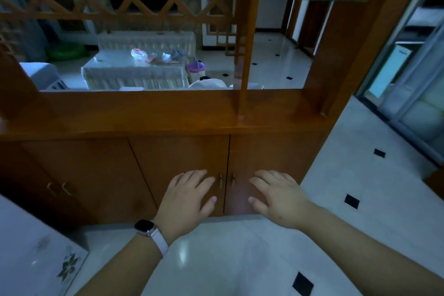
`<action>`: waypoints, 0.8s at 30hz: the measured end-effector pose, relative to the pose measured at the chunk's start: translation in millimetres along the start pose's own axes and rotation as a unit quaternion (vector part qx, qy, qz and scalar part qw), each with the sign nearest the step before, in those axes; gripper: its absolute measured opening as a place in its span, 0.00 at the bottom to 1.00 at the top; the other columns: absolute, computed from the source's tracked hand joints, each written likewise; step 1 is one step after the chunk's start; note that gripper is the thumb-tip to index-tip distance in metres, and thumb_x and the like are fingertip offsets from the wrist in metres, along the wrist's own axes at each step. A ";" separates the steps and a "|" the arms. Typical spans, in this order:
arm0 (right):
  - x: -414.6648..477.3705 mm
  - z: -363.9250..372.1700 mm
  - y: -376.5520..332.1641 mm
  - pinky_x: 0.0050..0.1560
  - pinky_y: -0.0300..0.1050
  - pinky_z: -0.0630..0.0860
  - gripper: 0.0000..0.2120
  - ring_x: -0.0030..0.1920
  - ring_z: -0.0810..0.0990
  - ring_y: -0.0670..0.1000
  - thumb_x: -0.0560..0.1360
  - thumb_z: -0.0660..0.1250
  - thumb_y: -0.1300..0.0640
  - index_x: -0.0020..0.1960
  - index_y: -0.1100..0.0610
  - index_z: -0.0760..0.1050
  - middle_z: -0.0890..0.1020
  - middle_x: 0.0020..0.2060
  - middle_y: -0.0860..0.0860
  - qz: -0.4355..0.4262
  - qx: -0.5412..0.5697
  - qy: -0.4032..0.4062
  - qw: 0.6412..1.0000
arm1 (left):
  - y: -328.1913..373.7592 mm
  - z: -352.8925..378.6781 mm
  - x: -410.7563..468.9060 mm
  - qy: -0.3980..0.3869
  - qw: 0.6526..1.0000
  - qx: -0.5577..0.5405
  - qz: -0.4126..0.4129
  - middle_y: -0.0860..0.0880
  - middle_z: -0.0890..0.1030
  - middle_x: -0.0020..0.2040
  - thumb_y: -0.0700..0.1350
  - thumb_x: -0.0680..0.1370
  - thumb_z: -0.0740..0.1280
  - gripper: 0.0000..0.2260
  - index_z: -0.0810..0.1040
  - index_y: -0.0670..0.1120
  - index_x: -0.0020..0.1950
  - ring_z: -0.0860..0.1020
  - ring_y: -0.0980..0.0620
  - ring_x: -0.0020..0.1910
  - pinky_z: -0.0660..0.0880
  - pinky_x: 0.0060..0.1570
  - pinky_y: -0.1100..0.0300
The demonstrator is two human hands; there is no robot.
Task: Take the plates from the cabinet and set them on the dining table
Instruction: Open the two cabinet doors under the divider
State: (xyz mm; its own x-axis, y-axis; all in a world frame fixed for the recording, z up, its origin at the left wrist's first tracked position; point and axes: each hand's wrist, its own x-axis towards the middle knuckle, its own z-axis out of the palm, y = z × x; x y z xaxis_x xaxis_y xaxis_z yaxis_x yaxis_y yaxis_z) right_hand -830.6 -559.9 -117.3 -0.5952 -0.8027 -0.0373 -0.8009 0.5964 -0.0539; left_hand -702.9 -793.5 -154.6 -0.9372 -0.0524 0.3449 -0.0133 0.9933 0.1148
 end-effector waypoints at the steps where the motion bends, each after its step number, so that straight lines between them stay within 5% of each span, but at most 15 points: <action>1: 5.2 1.0 -0.6 0.68 0.50 0.61 0.30 0.71 0.64 0.52 0.77 0.48 0.36 0.73 0.50 0.64 0.67 0.72 0.49 0.000 0.001 -0.002 1.000 | -3.9 2.5 4.2 -0.003 1.000 -0.004 0.002 0.48 0.78 0.63 0.56 0.76 0.63 0.19 0.78 0.50 0.63 0.75 0.46 0.62 0.72 0.61 0.46; 14: 81.3 61.0 29.1 0.65 0.50 0.63 0.32 0.67 0.67 0.52 0.75 0.44 0.35 0.71 0.50 0.65 0.70 0.68 0.49 0.002 0.019 -0.062 0.998 | -39.4 75.1 53.6 -0.093 0.995 -0.027 -0.037 0.48 0.78 0.63 0.58 0.75 0.61 0.20 0.78 0.51 0.62 0.76 0.47 0.61 0.73 0.59 0.47; 20: 125.7 100.8 57.4 0.61 0.50 0.65 0.32 0.63 0.71 0.53 0.74 0.44 0.37 0.68 0.51 0.69 0.74 0.63 0.49 0.020 0.055 -0.078 0.995 | -49.1 129.7 83.4 -0.170 0.969 -0.103 -0.149 0.49 0.76 0.66 0.62 0.74 0.54 0.26 0.76 0.51 0.66 0.74 0.44 0.62 0.71 0.56 0.49; 24: 157.9 146.9 83.0 0.53 0.51 0.75 0.26 0.53 0.79 0.56 0.74 0.53 0.40 0.60 0.55 0.77 0.81 0.54 0.52 0.046 0.107 -0.072 0.991 | -60.5 186.3 101.9 -0.187 0.922 -0.226 -0.253 0.48 0.77 0.62 0.63 0.72 0.54 0.29 0.76 0.48 0.65 0.75 0.45 0.60 0.73 0.58 0.52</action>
State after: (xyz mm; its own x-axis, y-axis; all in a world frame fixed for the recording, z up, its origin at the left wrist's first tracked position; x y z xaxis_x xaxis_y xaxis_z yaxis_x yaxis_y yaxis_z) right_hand -981.5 -637.5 -274.2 -0.6374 -0.7460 -0.1930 -0.7019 0.6655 -0.2540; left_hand -862.6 -839.8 -300.0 -0.9069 -0.3735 -0.1948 -0.4138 0.7032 0.5781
